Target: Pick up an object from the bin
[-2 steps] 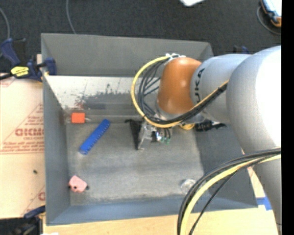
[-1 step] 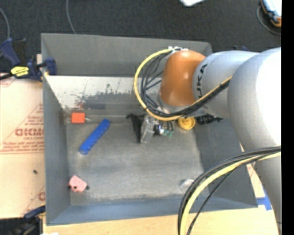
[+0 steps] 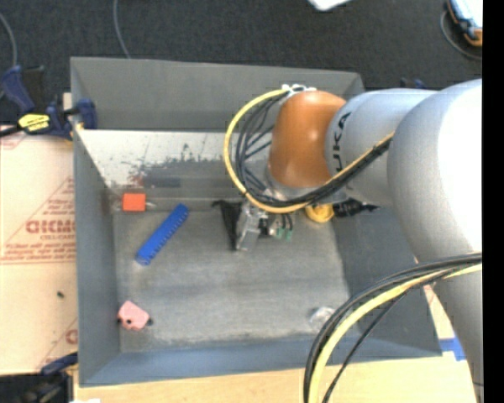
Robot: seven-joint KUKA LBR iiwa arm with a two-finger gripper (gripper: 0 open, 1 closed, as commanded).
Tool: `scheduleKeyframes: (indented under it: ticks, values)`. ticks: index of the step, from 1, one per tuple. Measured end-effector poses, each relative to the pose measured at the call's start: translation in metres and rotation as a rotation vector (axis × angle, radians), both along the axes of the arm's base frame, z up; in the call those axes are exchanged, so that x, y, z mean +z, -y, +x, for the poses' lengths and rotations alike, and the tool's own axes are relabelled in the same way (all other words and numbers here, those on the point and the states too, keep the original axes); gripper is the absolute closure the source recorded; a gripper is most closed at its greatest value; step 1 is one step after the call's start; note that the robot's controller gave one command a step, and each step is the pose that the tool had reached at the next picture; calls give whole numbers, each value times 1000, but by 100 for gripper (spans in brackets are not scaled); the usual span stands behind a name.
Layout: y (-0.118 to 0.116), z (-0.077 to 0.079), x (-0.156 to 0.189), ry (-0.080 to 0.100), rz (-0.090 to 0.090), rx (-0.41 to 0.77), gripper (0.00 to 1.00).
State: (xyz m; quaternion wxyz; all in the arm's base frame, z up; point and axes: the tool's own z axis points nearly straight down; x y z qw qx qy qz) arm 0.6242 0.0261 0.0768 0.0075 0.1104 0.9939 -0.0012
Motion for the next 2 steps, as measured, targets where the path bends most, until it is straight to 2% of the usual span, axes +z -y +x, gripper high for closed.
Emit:
scheduleKeyframes:
  ticks: [1,2]
  values:
    - [0,0,0,0,0,0,100]
    - [-2,3,39,9,0,3,100]
